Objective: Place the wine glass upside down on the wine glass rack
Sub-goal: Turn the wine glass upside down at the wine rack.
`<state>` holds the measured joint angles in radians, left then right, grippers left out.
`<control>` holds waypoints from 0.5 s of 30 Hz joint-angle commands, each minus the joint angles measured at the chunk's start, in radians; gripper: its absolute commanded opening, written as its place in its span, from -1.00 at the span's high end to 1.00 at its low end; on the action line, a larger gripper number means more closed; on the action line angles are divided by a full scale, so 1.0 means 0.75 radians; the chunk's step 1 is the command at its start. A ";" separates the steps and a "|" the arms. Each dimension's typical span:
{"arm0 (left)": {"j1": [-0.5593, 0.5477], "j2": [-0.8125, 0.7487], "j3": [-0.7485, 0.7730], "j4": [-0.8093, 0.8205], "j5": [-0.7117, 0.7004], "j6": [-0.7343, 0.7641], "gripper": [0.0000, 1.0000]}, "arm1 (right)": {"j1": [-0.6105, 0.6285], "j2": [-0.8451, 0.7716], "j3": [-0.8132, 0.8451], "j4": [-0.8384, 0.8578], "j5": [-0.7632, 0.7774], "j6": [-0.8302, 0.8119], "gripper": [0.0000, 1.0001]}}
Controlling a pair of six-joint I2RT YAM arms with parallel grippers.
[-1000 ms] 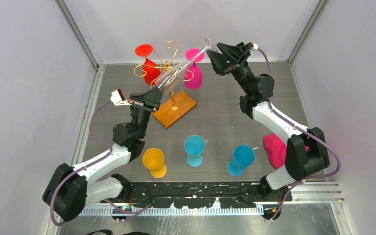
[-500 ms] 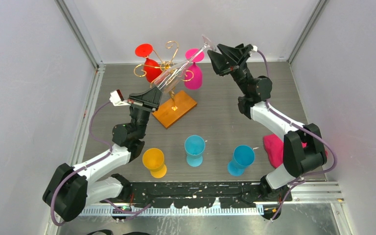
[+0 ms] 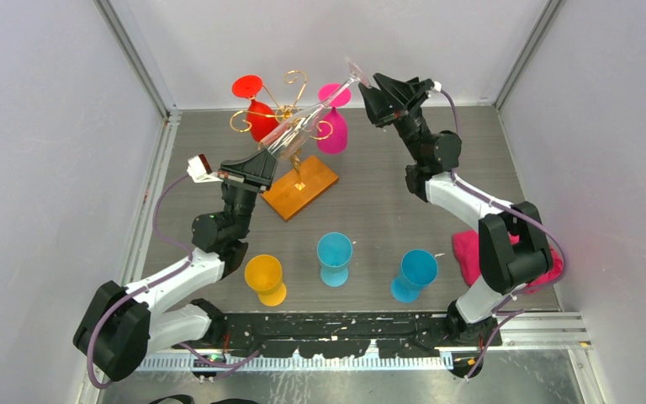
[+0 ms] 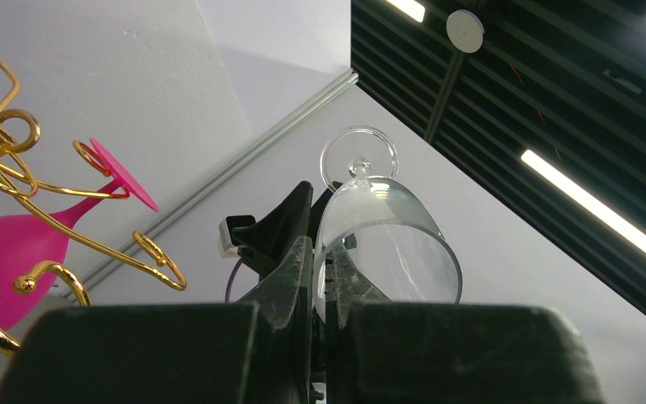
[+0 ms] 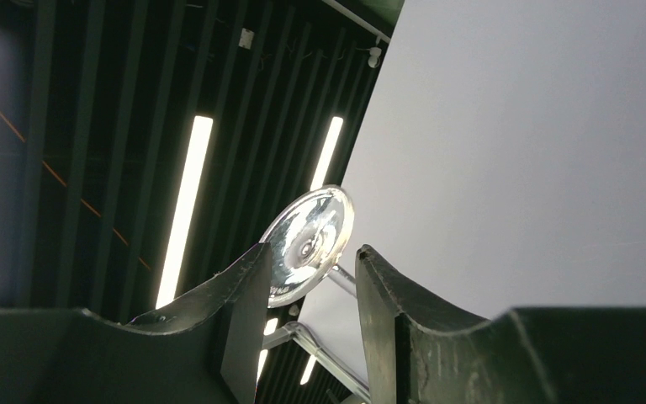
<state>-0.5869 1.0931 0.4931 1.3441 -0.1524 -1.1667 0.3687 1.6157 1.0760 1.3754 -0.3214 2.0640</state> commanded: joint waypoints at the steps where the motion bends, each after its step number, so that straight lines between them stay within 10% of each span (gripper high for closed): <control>1: 0.007 -0.031 0.041 0.106 0.012 0.019 0.99 | -0.006 -0.005 0.074 0.083 0.017 0.375 0.07; 15: 0.006 0.012 0.044 0.108 0.023 0.015 0.99 | 0.028 0.006 0.110 0.072 -0.022 0.366 0.05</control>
<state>-0.5869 1.0977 0.4931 1.3499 -0.1436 -1.1671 0.3721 1.6283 1.1198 1.3834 -0.3244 2.0636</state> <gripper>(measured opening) 0.041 0.472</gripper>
